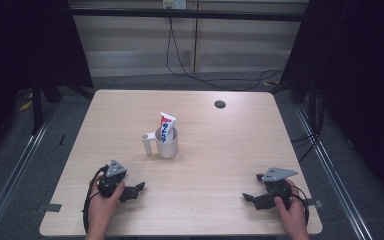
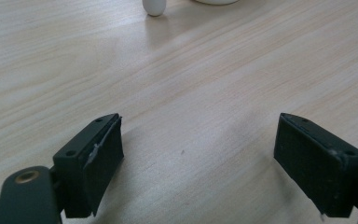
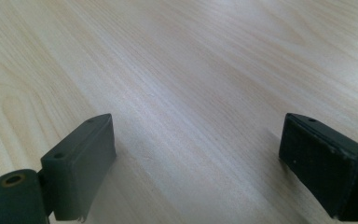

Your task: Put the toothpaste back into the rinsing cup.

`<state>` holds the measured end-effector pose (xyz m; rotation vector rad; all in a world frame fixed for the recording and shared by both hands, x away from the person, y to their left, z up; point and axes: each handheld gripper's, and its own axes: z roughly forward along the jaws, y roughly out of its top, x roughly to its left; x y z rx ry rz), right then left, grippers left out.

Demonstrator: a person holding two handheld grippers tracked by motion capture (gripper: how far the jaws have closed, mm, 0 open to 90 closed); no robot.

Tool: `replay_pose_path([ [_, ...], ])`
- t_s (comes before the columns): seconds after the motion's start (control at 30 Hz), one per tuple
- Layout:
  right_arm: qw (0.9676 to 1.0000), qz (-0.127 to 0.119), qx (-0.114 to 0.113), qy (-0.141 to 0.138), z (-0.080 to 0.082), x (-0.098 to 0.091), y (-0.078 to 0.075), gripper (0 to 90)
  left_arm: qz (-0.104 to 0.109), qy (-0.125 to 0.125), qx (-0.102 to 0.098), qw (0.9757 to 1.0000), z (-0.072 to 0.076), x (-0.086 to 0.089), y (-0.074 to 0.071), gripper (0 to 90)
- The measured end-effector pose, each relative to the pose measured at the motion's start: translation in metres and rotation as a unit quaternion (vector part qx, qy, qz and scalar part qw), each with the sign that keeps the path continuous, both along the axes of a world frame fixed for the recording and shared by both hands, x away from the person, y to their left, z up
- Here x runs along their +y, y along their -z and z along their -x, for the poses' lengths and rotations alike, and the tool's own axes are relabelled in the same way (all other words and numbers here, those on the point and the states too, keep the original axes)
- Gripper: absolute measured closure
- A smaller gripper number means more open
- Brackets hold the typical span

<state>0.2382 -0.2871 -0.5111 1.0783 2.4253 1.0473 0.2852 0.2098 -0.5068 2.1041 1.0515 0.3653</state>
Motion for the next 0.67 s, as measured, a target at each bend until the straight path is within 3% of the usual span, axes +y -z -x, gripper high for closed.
replay_pose_path([
  [0.1, 1.0000, 0.000, 0.000, 0.000, 0.0000, 0.0000, 0.0000, 10.0, -0.003, 0.003, -0.003, 1.0000, 0.0010, 0.0002, 0.0004, 15.3],
  [0.23, 1.0000, 0.000, 0.000, 0.000, 0.0000, 0.0000, 0.0000, 10.0, -0.023, 0.012, -0.015, 0.9995, 0.0012, -0.0018, 0.0013, 15.3],
  [0.67, 1.0000, 0.000, 0.000, 0.000, 0.0000, 0.0000, 0.0000, 10.0, -0.026, 0.007, -0.015, 0.9995, 0.0018, -0.0024, 0.0015, 14.4],
])
